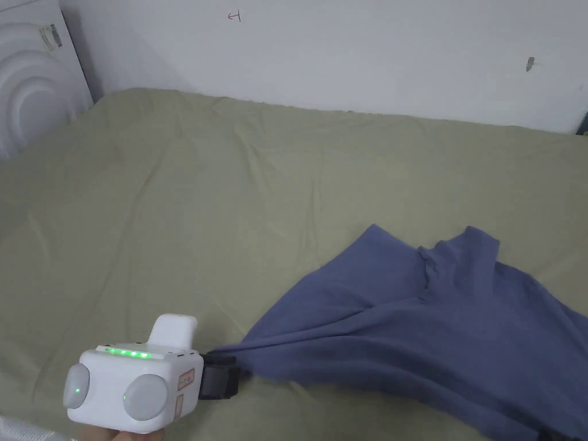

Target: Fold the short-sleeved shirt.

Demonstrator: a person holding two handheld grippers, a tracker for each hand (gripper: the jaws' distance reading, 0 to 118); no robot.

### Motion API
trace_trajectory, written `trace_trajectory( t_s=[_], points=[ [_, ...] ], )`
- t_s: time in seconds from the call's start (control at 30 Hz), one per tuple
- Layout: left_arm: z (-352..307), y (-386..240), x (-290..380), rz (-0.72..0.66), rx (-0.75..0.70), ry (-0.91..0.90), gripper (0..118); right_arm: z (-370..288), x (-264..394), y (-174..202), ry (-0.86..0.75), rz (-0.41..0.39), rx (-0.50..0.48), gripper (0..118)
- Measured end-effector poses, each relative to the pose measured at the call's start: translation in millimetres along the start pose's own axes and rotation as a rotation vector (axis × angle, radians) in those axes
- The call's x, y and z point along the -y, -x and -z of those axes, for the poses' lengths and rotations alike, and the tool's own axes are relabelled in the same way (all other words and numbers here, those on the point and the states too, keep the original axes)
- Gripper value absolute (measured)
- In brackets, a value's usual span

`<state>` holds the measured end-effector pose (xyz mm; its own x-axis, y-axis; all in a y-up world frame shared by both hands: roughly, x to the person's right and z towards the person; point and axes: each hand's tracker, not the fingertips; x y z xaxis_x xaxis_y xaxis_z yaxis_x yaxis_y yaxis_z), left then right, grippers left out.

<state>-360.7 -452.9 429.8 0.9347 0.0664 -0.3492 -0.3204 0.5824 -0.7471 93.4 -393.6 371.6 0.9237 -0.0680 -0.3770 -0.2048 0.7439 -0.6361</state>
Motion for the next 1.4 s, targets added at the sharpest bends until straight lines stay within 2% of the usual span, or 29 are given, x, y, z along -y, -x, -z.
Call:
trace_trajectory(
  t_s=[0.07,0.1,0.2,0.23,0.3,0.37,0.7,0.83,1.03,1.07,1.13,1.17,1.33,1.4],
  points=[
    [8,-3,-1,0.012,0.001,0.008,98,2,1,-1,0.008,0.001,0.001,0],
    [9,-5,-1,0.011,0.002,0.006,85,4,1,-1,0.013,0.0,0.002,1],
    [11,-6,-1,-0.008,0.036,0.025,33,4,3,-3,0.022,0.005,-0.003,0],
    [8,-8,-1,-0.008,0.035,0.014,2,4,4,-4,0.022,0.007,-0.006,1],
    [4,-10,-2,-0.02,0.088,-0.013,2,1,6,-6,0.024,0.006,-0.004,0],
    [5,-10,-3,-0.003,0.042,0.009,2,-2,7,-10,0.022,0.011,-0.003,0],
    [0,-12,-4,-0.023,0.041,0.001,2,2,-12,-50,0.035,0.029,0.054,1],
    [3,-12,-3,-0.027,0.037,0.006,2,32,-48,-78,0.04,-0.021,0.107,0],
    [5,-12,-5,-0.05,0.043,0.013,2,106,-126,-119,0.064,-0.032,0.105,3],
    [5,-11,-5,-0.055,0.045,0.013,2,123,-140,-124,0.094,-0.05,0.106,26],
    [3,-11,-6,-0.058,0.047,0.011,2,160,-167,-133,0.18,-0.089,0.097,118],
    [2,-12,-7,-0.059,0.048,0.012,2,179,-175,-136,0.227,-0.092,0.068,118],
    [2,-14,-9,-0.041,0.048,0.022,2,247,-205,-144,0.254,-0.083,0.083,118],
    [4,-14,-11,-0.037,0.047,0.032,2,271,-210,-142,0.284,-0.112,0.074,118]
  ],
)
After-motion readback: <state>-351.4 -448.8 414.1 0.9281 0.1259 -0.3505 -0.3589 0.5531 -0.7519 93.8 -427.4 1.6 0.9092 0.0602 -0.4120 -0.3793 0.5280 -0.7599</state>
